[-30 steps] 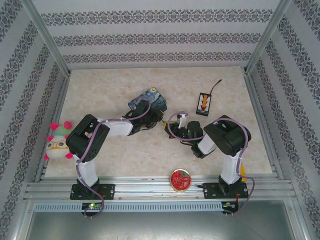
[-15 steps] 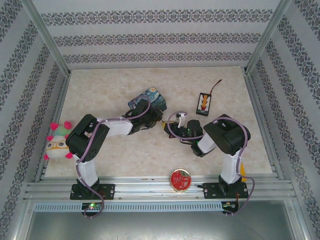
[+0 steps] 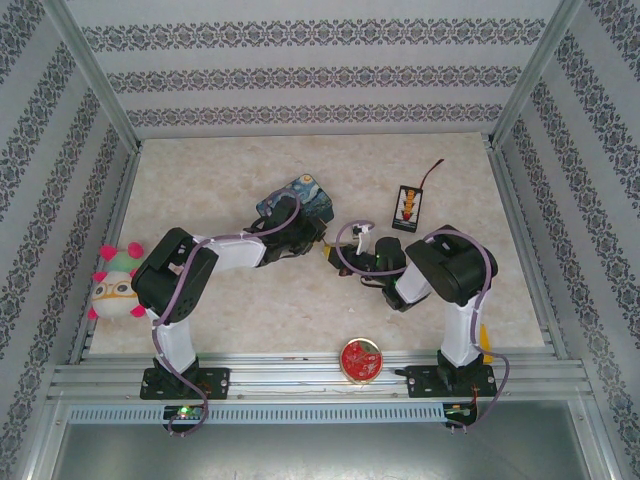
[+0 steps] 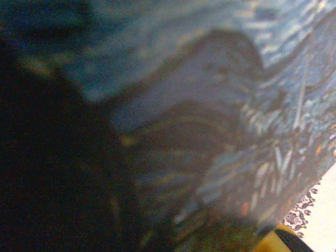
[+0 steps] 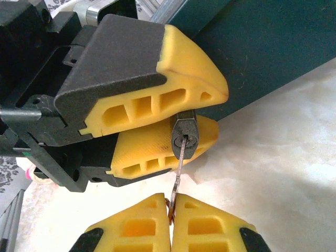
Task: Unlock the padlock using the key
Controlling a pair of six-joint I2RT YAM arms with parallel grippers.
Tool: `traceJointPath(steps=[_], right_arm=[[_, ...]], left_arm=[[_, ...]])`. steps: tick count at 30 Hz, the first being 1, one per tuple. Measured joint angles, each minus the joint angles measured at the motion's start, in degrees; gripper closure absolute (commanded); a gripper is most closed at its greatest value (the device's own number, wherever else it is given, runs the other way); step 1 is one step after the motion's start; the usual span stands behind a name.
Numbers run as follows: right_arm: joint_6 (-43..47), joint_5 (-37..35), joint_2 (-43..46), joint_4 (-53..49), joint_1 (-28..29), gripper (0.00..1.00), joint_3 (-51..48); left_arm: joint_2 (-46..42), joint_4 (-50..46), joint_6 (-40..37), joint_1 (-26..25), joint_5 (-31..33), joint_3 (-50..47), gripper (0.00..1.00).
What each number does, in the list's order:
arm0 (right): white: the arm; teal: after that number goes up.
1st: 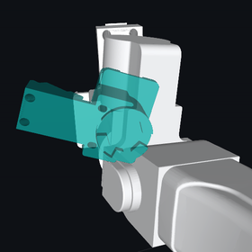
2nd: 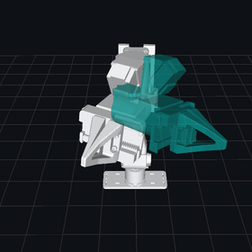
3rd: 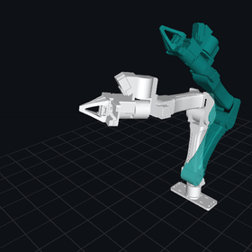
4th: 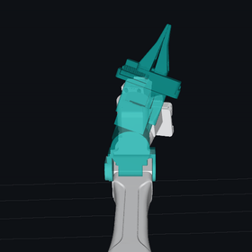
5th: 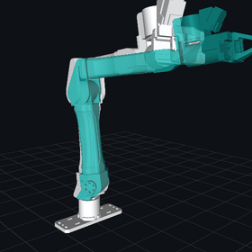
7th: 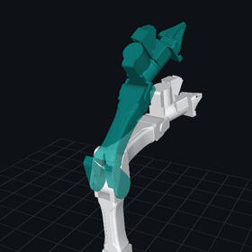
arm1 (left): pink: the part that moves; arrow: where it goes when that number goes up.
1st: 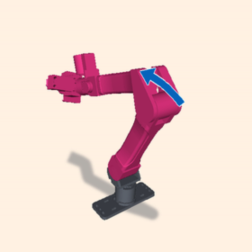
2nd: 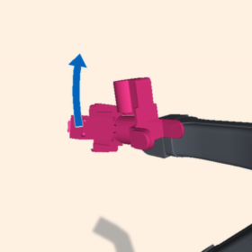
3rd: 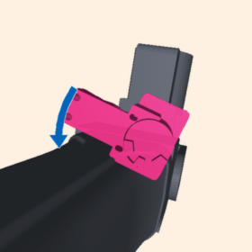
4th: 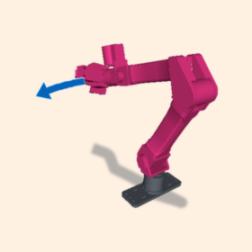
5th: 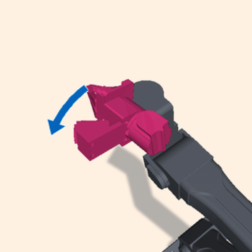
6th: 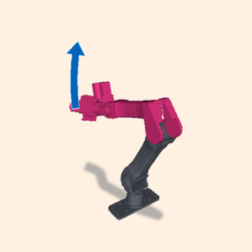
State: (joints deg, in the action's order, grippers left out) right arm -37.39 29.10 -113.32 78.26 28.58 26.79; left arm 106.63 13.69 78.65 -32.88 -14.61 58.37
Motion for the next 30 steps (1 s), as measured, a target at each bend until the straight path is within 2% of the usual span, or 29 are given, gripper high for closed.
traceJointPath(steps=[11,20,30], right_arm=[[-1.8,3.8,-0.2,-0.2,-1.5,1.0,0.4],[-7.1,8.1,-1.6,0.3,-3.1,1.0,1.2],[-13.3,9.6,-2.3,0.6,-3.4,1.0,1.4]], left_arm=[[0.0,-2.6,-0.9,0.3,-1.3,1.1,1.0],[0.0,-3.7,-2.1,0.3,-1.9,1.6,1.0],[0.0,-5.7,-3.8,0.3,-1.9,1.9,1.0]])
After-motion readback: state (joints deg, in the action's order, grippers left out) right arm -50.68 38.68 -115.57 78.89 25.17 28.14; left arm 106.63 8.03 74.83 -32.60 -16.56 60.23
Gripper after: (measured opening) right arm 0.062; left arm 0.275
